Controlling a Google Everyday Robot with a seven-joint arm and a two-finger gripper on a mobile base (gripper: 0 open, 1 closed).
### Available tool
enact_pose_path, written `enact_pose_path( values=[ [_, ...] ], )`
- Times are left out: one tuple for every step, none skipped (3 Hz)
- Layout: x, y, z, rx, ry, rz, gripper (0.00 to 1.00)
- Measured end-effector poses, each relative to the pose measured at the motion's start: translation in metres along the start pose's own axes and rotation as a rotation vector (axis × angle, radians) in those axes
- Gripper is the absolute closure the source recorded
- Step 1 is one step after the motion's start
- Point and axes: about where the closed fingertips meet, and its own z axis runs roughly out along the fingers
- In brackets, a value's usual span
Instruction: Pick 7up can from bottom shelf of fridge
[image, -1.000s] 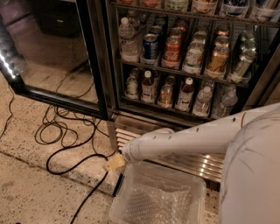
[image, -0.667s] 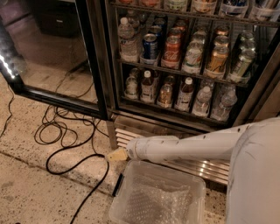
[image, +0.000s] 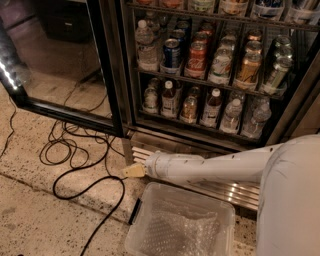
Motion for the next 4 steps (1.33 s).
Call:
enact_pose_path(
  values=[
    [-0.018, -0.008, 0.013, 0.037, -0.061, -0.026, 0.0],
    [-0.048, -0.023, 0.038, 0.122, -0.158, -0.08, 0.0],
    [-0.077, -0.034, 0.053, 0.185, -0.256, -0.105, 0.0],
    [-0.082, -0.034, 0.051, 0.193, -0.275, -0.107, 0.0]
  ],
)
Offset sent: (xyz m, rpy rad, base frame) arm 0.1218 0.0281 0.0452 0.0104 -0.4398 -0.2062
